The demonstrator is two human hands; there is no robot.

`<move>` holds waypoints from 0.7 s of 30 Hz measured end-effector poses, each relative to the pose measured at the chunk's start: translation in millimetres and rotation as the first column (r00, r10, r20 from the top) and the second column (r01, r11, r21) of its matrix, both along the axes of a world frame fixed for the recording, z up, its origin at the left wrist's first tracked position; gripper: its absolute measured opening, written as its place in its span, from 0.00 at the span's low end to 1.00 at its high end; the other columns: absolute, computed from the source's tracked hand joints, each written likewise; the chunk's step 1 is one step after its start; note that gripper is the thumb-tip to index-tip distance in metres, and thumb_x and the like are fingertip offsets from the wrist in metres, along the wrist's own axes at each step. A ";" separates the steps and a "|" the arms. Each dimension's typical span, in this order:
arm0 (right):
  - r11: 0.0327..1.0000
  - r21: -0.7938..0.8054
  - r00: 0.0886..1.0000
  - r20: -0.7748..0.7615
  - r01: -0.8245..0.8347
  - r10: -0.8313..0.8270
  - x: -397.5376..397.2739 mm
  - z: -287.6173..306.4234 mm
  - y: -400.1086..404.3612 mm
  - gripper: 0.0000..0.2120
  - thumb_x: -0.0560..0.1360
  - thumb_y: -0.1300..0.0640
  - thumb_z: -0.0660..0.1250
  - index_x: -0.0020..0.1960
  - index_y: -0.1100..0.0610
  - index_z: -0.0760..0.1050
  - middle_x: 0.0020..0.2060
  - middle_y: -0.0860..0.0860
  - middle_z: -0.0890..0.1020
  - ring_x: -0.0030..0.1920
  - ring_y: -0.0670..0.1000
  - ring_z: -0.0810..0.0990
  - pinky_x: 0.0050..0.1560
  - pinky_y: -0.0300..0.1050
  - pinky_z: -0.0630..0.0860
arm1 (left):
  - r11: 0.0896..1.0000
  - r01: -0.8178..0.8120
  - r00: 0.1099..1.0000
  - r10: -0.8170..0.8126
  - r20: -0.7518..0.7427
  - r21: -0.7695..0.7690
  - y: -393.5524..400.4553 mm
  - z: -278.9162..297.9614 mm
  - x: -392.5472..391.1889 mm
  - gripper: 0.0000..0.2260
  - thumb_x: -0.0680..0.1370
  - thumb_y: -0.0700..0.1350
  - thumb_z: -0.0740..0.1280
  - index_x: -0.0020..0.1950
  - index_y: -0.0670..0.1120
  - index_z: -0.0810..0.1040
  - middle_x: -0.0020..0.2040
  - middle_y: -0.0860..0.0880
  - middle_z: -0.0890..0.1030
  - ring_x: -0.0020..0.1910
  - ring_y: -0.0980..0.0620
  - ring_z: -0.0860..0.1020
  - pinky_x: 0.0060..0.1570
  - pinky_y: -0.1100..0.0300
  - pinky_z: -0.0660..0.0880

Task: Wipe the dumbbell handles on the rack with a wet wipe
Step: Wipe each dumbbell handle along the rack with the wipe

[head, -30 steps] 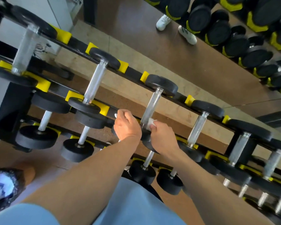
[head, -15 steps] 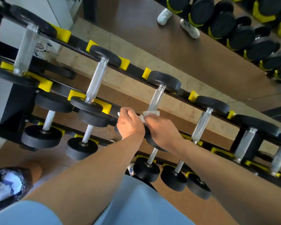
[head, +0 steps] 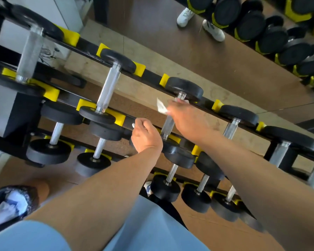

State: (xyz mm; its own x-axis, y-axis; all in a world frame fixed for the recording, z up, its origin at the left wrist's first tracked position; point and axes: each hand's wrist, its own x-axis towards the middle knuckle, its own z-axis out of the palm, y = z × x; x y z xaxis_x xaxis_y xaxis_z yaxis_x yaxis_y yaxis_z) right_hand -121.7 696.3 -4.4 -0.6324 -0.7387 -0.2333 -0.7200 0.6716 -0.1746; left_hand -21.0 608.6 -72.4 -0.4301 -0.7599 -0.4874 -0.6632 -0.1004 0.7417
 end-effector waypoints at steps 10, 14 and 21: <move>0.592 -0.024 0.421 0.726 0.806 -0.544 77.3 9.2 8.0 0.12 0.85 0.51 0.56 0.54 0.53 0.77 0.42 0.49 0.81 0.42 0.46 0.81 0.41 0.39 0.74 | 1.000 0.023 1.000 -0.023 0.004 -0.016 -1.3 -0.1 -0.9 0.10 0.82 0.48 0.54 0.51 0.50 0.74 0.46 0.47 0.79 0.44 0.48 0.76 0.45 0.54 0.70; 0.126 -0.086 0.148 0.738 0.988 -0.658 85.9 15.7 36.3 0.11 0.84 0.49 0.58 0.55 0.48 0.79 0.44 0.46 0.84 0.47 0.49 0.82 0.46 0.45 0.80 | 0.990 0.137 0.988 -0.135 0.071 -0.035 -6.0 4.2 -1.9 0.07 0.81 0.54 0.56 0.49 0.54 0.70 0.44 0.50 0.79 0.45 0.46 0.78 0.47 0.52 0.73; -0.036 -0.154 0.091 0.737 0.987 -0.669 109.0 14.4 67.7 0.14 0.84 0.48 0.59 0.43 0.48 0.78 0.42 0.54 0.83 0.43 0.52 0.79 0.42 0.47 0.73 | 0.428 0.897 0.430 -0.788 0.440 -0.110 -35.6 28.2 -21.9 0.30 0.68 0.79 0.58 0.44 0.52 0.74 0.38 0.52 0.79 0.39 0.51 0.78 0.45 0.53 0.77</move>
State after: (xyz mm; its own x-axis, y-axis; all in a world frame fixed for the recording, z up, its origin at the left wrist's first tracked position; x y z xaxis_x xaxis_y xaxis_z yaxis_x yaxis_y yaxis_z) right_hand -12.7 763.9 10.0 -0.8170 0.2770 -0.5058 0.5752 0.3283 -0.7492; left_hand -42.9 573.0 -44.2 -0.8171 -0.2015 -0.5402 -0.4505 0.8079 0.3800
